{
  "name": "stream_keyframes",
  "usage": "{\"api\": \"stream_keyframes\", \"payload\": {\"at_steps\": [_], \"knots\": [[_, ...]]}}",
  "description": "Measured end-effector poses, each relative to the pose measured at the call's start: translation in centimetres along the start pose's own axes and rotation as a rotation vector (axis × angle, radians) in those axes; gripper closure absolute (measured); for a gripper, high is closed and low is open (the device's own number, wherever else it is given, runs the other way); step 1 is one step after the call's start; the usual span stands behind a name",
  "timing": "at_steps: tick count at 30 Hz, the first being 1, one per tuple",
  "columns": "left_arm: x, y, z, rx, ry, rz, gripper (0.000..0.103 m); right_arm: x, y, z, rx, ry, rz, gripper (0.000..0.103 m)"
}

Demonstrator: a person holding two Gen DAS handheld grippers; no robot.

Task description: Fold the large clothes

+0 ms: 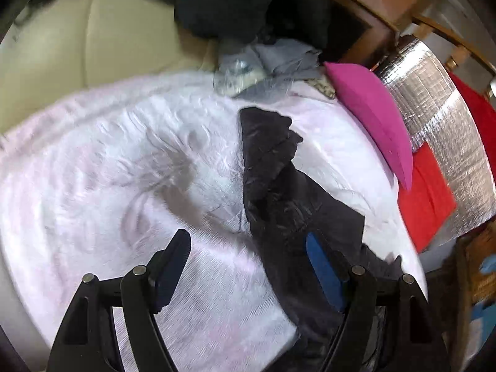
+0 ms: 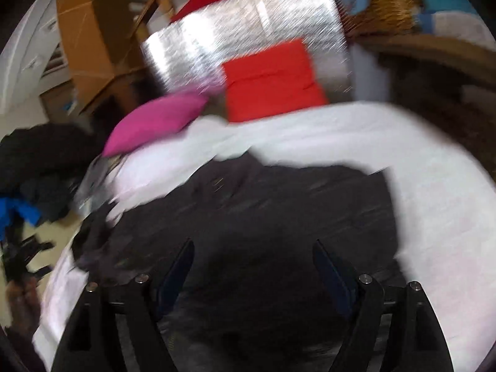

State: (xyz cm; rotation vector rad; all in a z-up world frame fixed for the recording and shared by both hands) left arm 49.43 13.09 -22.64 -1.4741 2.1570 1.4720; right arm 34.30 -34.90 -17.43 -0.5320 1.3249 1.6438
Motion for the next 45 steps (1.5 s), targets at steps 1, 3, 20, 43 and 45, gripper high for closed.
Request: {"api": "stream_keyframes", "payload": {"at_steps": [1, 3, 20, 43, 45], "knots": [[0.0, -1.4, 0.2, 0.01, 0.018, 0.037, 0.026, 0.5, -0.8, 0.6, -0.014, -0.002, 0.029, 0.023], [0.1, -3.3, 0.6, 0.035, 0.067, 0.087, 0.026, 1.7, -2.6, 1.5, -0.035, -0.014, 0.09, 0.027], [-0.4, -6.3, -5.7, 0.055, -0.17, 0.023, 0.094, 4.8, -5.5, 1.0, 0.003, -0.038, 0.233, 0.027], [27.1, 11.0, -20.4, 0.583, -1.098, 0.252, 0.046, -0.2, 0.3, -7.1, -0.06, -0.383, 0.079, 0.027], [23.8, 12.0, -20.1, 0.631, -1.011, 0.196, 0.035, -0.4, 0.1, -6.5, -0.087, -0.364, 0.081, 0.027]]}}
Point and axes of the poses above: each gripper's, at about its wrist camera, not at the fingertips, and y roughly against the way its jaws point, z to its left, x to its underside, the point moved 5 cm from there along -y, roughly the way its jaws point, and after that the axes turned 11 degrees about -z, right-handed, at the moved point
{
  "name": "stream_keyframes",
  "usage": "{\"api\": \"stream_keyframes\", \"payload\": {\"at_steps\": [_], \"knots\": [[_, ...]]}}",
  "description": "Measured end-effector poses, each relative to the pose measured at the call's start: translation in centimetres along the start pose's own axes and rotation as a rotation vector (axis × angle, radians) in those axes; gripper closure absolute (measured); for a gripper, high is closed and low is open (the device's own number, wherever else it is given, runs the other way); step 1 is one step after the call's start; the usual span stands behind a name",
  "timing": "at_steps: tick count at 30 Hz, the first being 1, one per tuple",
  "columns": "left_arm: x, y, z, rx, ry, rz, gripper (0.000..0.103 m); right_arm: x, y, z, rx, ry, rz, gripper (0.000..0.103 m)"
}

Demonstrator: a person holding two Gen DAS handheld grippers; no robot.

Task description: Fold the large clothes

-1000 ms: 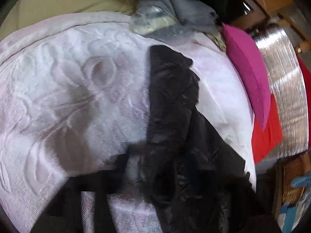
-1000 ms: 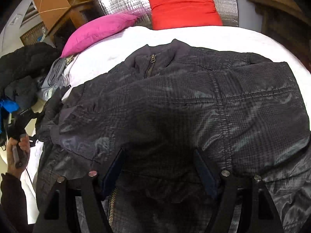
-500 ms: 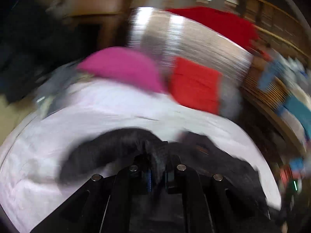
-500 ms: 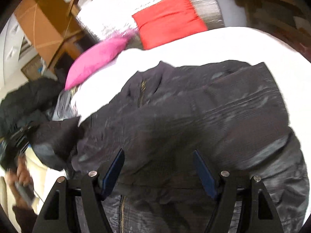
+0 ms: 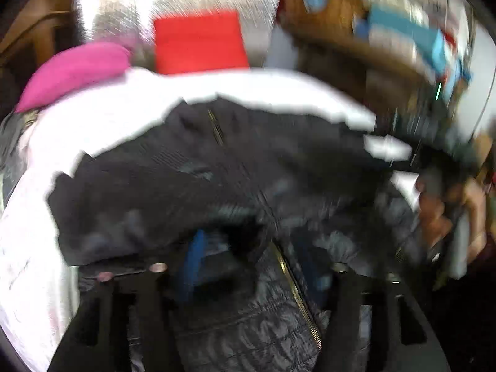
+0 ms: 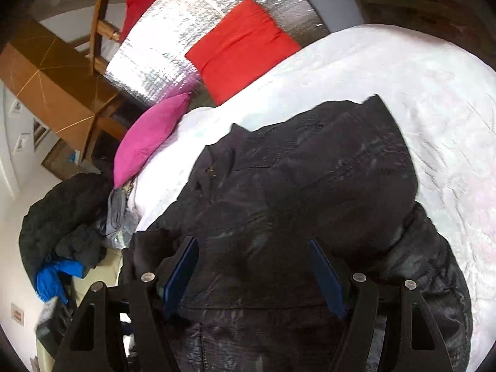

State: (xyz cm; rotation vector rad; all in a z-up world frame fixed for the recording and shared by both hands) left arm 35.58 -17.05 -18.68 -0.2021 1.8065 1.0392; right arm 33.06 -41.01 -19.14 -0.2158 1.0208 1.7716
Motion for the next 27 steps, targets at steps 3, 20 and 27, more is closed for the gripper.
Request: {"api": "stream_keyframes", "payload": {"at_steps": [3, 20, 27], "knots": [[-2.5, 3.6, 3.8, -0.027, 0.107, -0.151, 0.023, 0.5, -0.3, 1.3, -0.03, 0.047, 0.016, 0.027], [0.0, 9.5, 25.1, -0.564, 0.743, -0.209, 0.023, 8.2, -4.7, 19.7, -0.28, 0.561, 0.126, 0.022], [1.0, 9.7, 27.6, -0.596, 0.795, -0.197, 0.023, 12.8, -12.3, 25.5, -0.188, 0.842, 0.295, 0.021]]}}
Point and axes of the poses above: each gripper's, at about its wrist camera, not at the fingertips, and y roughly against the way its jaws point, z to its left, x to its underside, the point moved 5 cm from there along -y, roughly the way its jaws point, and after that the axes turned 11 degrees about -z, right-handed, at the moved point
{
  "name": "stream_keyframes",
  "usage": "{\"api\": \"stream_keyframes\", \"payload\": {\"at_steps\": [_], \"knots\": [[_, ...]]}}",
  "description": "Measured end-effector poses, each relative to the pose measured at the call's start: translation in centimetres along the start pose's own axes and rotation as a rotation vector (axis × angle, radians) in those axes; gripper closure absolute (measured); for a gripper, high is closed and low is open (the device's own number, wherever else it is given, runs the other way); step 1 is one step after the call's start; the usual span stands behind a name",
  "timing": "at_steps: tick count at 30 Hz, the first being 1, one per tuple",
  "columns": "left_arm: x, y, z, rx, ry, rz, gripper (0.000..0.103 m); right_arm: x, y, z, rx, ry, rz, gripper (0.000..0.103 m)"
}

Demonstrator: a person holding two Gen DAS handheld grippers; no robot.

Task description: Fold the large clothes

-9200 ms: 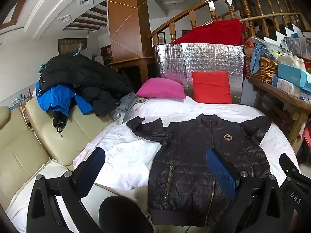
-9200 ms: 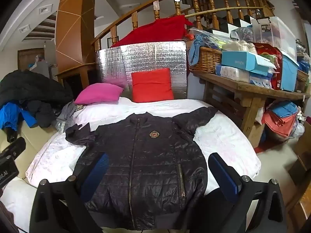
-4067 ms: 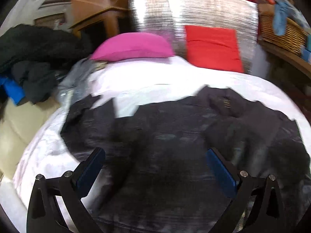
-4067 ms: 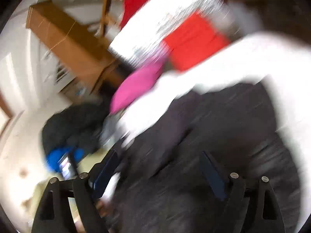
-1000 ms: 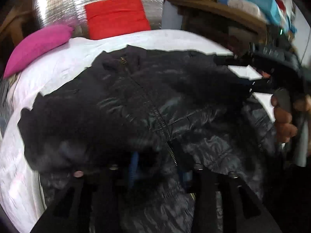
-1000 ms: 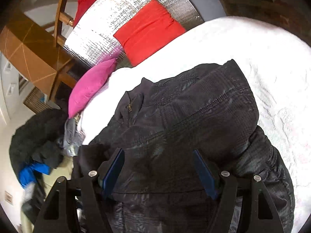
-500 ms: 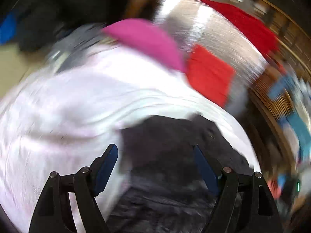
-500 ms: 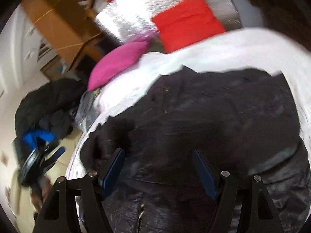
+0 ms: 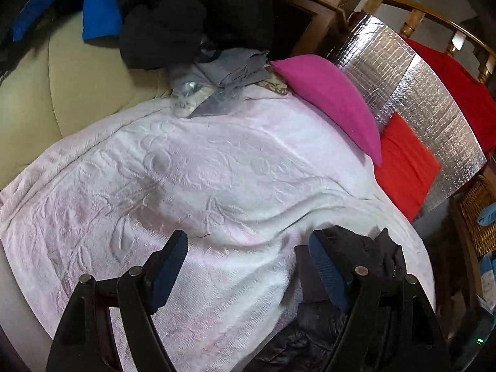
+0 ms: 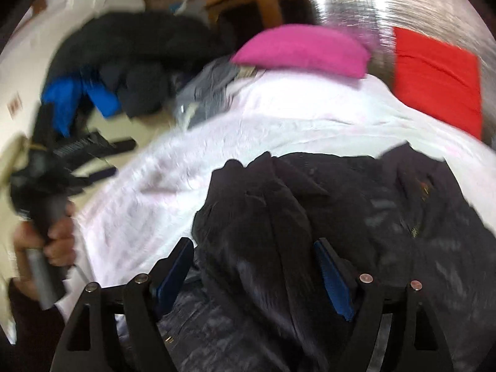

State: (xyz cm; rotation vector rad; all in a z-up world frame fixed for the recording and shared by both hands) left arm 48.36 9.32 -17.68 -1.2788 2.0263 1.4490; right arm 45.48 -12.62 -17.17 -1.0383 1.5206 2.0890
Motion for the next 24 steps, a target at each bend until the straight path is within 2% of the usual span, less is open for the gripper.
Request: {"api": "stream_keyframes", "payload": {"at_steps": [5, 7, 8, 9, 11, 12, 15, 18, 24], "knots": [[-0.1, -0.2, 0.1, 0.011, 0.014, 0.017, 0.023, 0.9, -4.9, 0.5, -0.007, 0.065, 0.204, 0.021], [-0.1, 0.0, 0.0, 0.014, 0.014, 0.023, 0.023, 1.5, -5.2, 0.0, -0.003, 0.03, 0.22, 0.021], [-0.1, -0.1, 0.0, 0.016, 0.017, 0.026, 0.023, 1.5, -4.8, 0.0, -0.014, 0.011, 0.205, 0.028], [-0.1, -0.1, 0.0, 0.017, 0.019, 0.028, 0.023, 1.5, -4.2, -0.1, -0.034, -0.004, 0.184, 0.046], [0.0, -0.1, -0.1, 0.016, 0.02, 0.03, 0.023, 1.5, -3.1, -0.2, -0.039, -0.014, 0.153, 0.067], [0.1, -0.1, -0.2, 0.015, 0.016, 0.033, 0.023, 1.5, -2.4, -0.3, -0.036, -0.02, 0.132, 0.071], [0.5, -0.2, -0.8, 0.016, -0.009, 0.04, 0.023, 1.1, -0.3, -0.2, -0.039, -0.041, 0.065, 0.078], [0.8, -0.3, -1.5, 0.02, -0.037, 0.043, 0.023, 0.1, 3.1, -1.1, -0.032, -0.111, -0.034, 0.078], [2.6, -0.6, -4.9, 0.041, -0.157, 0.058, 0.023, 0.8, 11.6, -8.3, 0.019, -0.337, -0.255, 0.078]]}}
Point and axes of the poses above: each gripper's, at about its wrist camera, not at the fingertips, and y roughly against the way its jaws point, z to its left, x to its underside, the point moved 5 cm from there along -y, roughly the way its jaws point, and after that the axes turned 11 degrees about -z, right-handed, at the moved point
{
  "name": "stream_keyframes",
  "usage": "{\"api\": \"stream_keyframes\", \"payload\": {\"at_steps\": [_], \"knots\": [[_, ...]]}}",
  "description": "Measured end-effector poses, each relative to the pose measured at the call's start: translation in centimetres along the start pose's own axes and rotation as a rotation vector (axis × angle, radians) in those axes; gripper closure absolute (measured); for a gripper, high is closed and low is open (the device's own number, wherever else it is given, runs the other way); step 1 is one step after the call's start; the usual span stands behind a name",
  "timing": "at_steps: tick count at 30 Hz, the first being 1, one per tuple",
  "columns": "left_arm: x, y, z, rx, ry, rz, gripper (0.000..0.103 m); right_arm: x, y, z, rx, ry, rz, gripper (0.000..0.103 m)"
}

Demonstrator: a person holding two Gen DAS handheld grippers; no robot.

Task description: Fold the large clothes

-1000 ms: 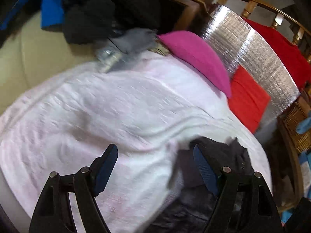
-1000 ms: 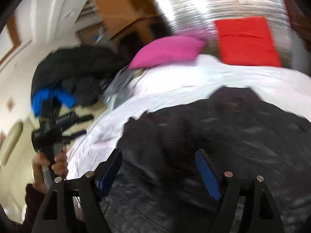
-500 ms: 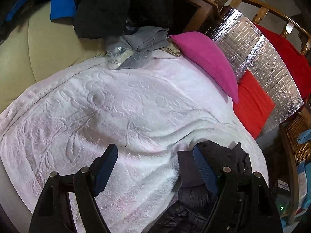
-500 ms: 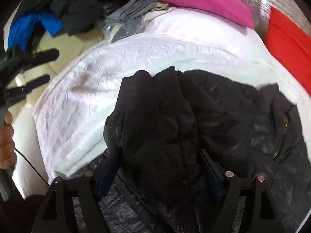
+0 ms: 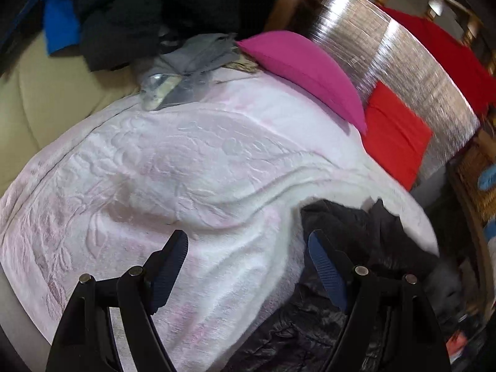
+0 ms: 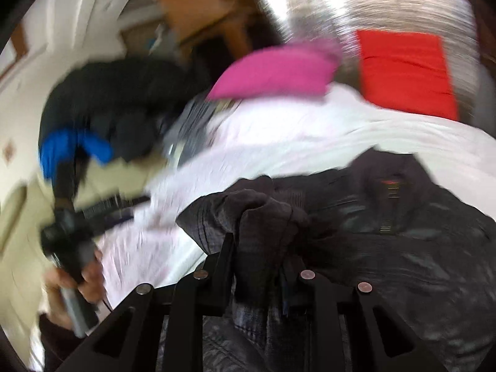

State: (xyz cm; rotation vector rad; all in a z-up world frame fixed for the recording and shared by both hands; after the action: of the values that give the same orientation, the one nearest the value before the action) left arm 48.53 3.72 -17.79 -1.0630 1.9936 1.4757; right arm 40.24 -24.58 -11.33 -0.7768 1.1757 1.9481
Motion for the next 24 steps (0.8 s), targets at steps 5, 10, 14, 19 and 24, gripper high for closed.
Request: {"api": "stream_keyframes", "payload": {"at_steps": [5, 10, 14, 19, 24], "knots": [[2.5, -0.9, -5.0, 0.036, -0.156, 0.037, 0.023, 1.6, 4.2, -5.9, 0.062, -0.134, -0.078, 0.078], [6.4, -2.9, -8.9, 0.046, -0.28, 0.133, 0.022, 6.2, 3.9, -10.0, 0.072, -0.268, 0.033, 0.068], [8.6, -4.4, -10.0, -0.006, -0.37, 0.193, 0.022, 7.1, 5.0, -14.5, -0.022, -0.522, -0.011, 0.033], [9.5, -5.3, -9.7, -0.046, -0.391, 0.214, 0.022, 7.6, 5.3, -19.6, -0.08, -0.792, -0.069, 0.026], [10.3, -6.2, -9.4, -0.09, -0.433, 0.218, 0.02, 8.8, 4.2, -22.4, -0.212, -1.063, -0.098, 0.026]]}}
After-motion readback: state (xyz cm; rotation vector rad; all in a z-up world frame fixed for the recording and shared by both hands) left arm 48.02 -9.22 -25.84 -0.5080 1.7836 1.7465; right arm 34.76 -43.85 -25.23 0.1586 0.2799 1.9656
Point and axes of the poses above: each gripper's, at about its wrist camera, not at the fingertips, and y roughly against the way its jaws point, z to its left, x to its underside, the point moved 5 cm from there along -y, roughly the way its jaws point, and after that the axes turned 11 degrees about -z, right-handed, at the moved point
